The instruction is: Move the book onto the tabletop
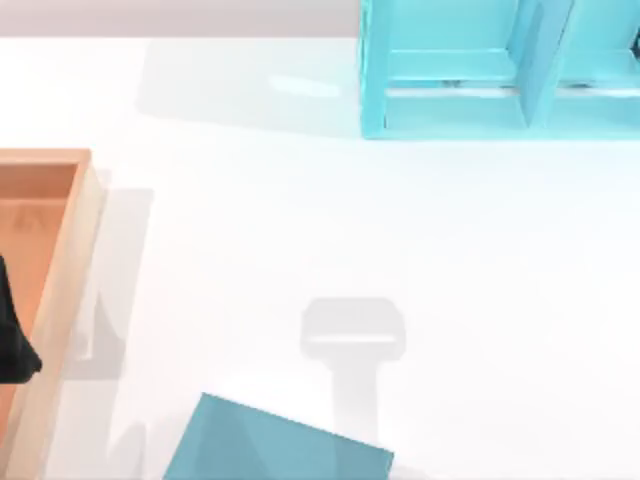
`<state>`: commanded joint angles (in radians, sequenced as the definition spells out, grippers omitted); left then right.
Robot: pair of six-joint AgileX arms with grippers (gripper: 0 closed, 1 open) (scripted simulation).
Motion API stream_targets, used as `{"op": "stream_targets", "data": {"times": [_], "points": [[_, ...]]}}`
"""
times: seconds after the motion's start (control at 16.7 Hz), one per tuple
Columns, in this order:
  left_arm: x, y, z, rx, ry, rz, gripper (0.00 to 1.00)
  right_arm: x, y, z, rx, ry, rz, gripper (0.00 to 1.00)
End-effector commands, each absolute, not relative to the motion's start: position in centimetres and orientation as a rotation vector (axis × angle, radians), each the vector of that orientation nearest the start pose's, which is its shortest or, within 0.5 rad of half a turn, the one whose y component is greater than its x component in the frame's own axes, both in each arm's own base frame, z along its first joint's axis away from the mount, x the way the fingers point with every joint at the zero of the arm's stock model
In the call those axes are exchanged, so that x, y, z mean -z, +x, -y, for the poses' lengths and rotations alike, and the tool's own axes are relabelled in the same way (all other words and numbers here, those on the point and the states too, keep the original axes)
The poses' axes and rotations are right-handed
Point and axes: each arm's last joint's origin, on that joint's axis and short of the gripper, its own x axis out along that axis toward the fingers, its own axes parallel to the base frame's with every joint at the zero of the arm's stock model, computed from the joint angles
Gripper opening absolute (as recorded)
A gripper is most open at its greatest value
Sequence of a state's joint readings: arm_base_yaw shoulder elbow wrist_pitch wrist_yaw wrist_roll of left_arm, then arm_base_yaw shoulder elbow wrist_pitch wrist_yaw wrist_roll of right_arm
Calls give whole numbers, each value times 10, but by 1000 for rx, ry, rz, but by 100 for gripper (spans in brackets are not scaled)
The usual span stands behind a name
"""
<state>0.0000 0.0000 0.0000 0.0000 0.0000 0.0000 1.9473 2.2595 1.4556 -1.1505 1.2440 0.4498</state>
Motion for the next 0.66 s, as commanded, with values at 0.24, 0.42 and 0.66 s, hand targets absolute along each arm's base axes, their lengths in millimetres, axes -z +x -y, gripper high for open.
{"op": "stream_targets", "data": {"times": [0.24,0.42,0.66], "points": [[-160,106,1,0,0,0,100,-106,-130,-360,-374,-1537,-87,100],[-160,106,1,0,0,0,100,-112,-132,-362,-325,-1534,-107,100],[-160,106,1,0,0,0,100,-114,-132,-364,-303,-1538,-113,100]]}}
